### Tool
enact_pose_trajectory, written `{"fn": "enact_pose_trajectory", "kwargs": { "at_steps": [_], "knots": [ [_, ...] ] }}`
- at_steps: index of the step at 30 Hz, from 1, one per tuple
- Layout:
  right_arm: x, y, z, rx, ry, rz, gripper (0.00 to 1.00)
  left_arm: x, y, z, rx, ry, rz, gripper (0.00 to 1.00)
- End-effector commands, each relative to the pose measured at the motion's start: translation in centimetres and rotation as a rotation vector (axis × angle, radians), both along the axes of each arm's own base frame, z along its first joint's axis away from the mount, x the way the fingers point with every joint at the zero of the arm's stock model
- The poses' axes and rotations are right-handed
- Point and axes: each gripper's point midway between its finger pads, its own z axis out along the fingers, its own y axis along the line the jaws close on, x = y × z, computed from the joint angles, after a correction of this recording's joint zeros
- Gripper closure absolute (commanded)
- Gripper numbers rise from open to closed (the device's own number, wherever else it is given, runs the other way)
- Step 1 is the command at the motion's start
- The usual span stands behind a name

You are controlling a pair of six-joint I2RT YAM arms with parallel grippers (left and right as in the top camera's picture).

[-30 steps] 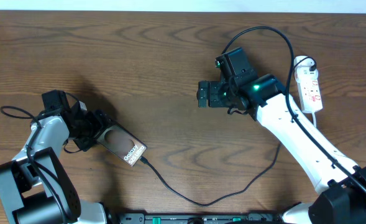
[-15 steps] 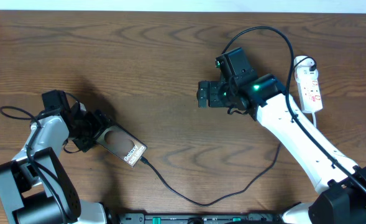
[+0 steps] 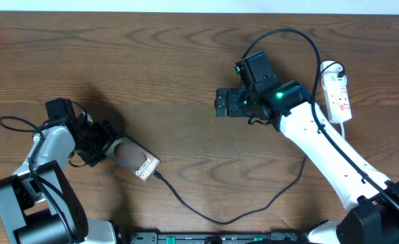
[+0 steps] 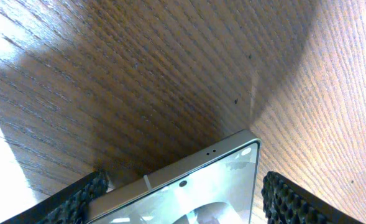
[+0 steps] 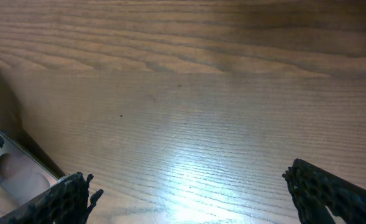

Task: Plug charger to phone and switch on socket
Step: 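Set the phone flat and open the left gripper to release it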

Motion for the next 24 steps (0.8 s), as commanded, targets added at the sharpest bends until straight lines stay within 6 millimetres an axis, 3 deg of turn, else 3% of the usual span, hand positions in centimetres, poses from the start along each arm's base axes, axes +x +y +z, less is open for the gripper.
{"fn": "enact_pose_trajectory", "kwargs": {
  "at_steps": [1,17,24],
  "knots": [
    [0.1,0.1,0.1,-0.014,-0.011,0.013,0.01,-6.3,0.7,-4.7,0.072,0.267,0.024,0.18],
    [0.1,0.1,0.2,-0.016,-0.017,0.019,0.01,-7.0,1.2,-4.8,0.105,0.306,0.035,0.18],
    [0.1,0.1,0.1,-0.016,-0.016,0.02,0.01,-5.0,2.0,-4.0,0.131,0.237,-0.007,0.18]
  ]
}}
